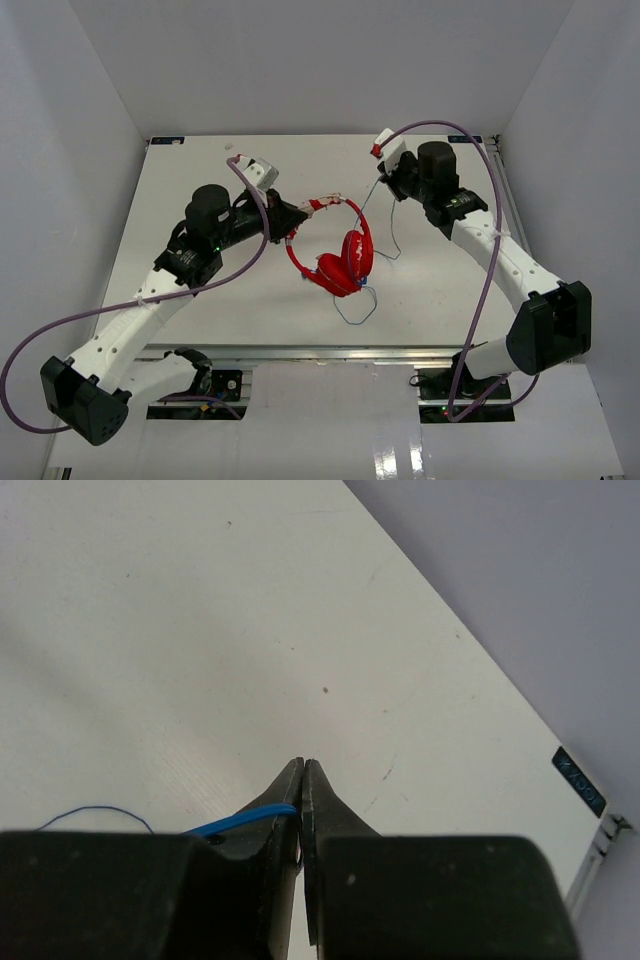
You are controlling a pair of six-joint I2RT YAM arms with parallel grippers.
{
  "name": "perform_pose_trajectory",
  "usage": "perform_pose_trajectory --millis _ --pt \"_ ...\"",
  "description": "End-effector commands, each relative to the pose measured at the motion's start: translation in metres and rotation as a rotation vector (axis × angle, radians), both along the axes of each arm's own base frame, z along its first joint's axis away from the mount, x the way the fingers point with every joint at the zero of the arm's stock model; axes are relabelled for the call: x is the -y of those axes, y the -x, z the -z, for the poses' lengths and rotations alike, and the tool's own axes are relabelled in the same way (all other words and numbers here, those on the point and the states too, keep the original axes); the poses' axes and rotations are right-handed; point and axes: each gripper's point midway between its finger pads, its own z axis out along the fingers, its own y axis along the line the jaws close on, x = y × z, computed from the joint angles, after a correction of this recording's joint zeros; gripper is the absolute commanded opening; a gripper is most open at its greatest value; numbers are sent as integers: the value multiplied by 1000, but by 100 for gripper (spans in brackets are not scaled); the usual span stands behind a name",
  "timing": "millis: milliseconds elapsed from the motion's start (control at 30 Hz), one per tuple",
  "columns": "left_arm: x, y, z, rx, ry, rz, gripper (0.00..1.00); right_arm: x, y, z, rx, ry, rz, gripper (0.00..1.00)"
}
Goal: Wrap the headphones
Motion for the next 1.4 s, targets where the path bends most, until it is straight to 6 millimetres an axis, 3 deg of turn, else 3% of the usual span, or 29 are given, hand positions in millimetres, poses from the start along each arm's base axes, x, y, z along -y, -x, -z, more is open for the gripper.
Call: perform_pose_trajectory --millis 0,133,200,333,567,733,833,933,1200,1367 --pt "0 20 -52 70 161 29 0 -4 2 -5 -45 -180 -36 8" --pt "0 23 -75 70 264 25 0 -30 35 0 -145 -331 -256 8" --pt "1 23 -89 51 330 17 0 -47 61 -8 -171 -408 -433 8" --pt "6 17 -116 9 471 14 0 -66 101 -21 -313 -583 -616 8" --pt "2 -17 -152 -142 729 -160 0 -81 125 -49 -372 -750 -798 8" --pt "-1 -42 -180 -168 883 -319 0 -103 144 -37 -450 -778 -859 8" --pt "13 -63 -178 -227 922 -362 0 -117 157 -32 -473 -772 -894 8" --pt "14 -77 -179 -243 942 -425 0 -123 169 -30 -480 -771 -920 8" --pt "-32 -109 -170 -168 976 -752 0 -113 190 -22 -451 -782 -904 8" --pt "-46 -123 -157 -156 992 -867 0 -114 192 -19 -444 -782 -873 8"
